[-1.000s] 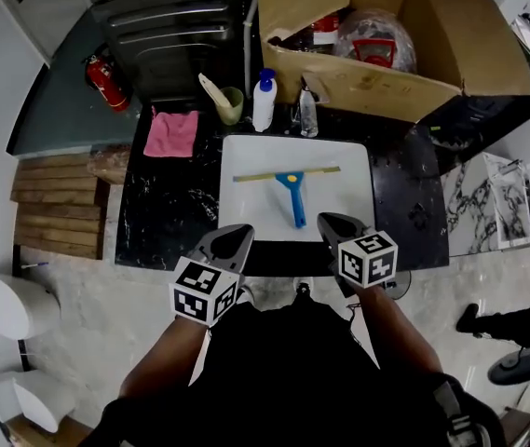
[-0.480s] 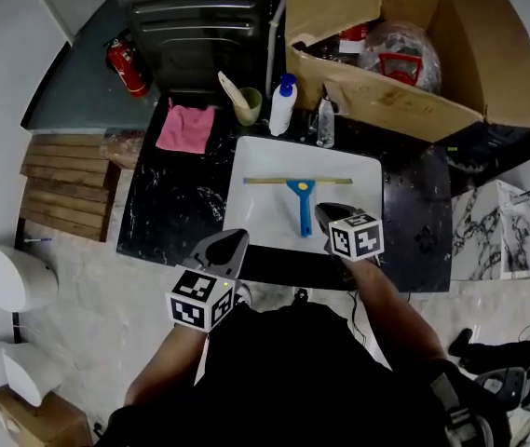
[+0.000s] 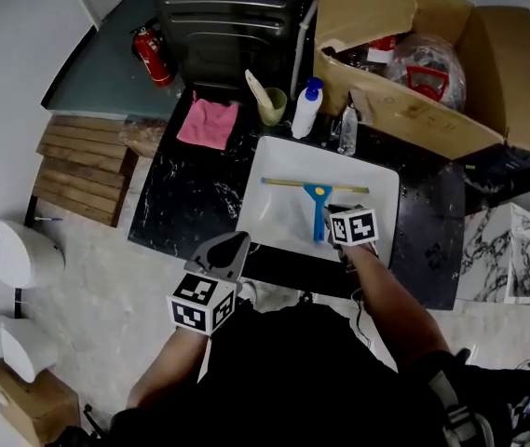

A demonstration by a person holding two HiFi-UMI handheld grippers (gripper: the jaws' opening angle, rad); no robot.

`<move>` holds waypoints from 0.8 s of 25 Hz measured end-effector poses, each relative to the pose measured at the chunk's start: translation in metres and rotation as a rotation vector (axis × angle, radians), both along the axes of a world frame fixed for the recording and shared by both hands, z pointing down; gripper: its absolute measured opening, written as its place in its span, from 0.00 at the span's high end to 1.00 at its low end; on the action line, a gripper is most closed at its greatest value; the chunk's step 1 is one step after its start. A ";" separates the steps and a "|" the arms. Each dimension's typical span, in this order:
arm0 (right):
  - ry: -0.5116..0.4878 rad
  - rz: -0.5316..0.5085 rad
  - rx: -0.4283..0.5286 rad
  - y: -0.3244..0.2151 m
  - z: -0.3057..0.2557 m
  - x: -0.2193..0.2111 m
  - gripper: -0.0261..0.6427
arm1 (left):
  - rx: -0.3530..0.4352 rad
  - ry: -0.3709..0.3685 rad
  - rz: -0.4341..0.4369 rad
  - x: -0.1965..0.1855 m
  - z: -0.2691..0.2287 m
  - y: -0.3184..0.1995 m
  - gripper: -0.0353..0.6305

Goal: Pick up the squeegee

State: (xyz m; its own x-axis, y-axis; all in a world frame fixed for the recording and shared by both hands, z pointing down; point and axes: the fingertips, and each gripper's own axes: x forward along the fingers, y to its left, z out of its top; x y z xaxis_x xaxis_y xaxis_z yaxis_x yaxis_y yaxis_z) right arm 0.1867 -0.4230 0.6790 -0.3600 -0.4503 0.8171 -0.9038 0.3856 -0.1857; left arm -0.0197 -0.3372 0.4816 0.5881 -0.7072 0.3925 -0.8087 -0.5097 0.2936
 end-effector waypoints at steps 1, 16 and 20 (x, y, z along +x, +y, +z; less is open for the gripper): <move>-0.003 0.011 -0.014 -0.002 0.005 0.001 0.85 | -0.001 -0.003 -0.008 -0.003 0.000 0.001 0.92; -0.034 0.184 -0.148 -0.019 0.054 0.005 0.66 | -0.016 -0.021 -0.112 -0.034 0.001 0.018 0.92; -0.049 0.201 -0.167 -0.022 0.062 0.003 0.66 | -0.016 -0.026 -0.141 -0.044 0.000 0.018 0.92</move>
State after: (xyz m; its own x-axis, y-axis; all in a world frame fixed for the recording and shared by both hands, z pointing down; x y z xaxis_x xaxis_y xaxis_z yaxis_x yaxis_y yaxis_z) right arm 0.1893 -0.4451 0.7409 -0.3183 -0.3771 0.8698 -0.9474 0.1599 -0.2774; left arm -0.0632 -0.3192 0.4818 0.4728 -0.7754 0.4186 -0.8795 -0.3859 0.2786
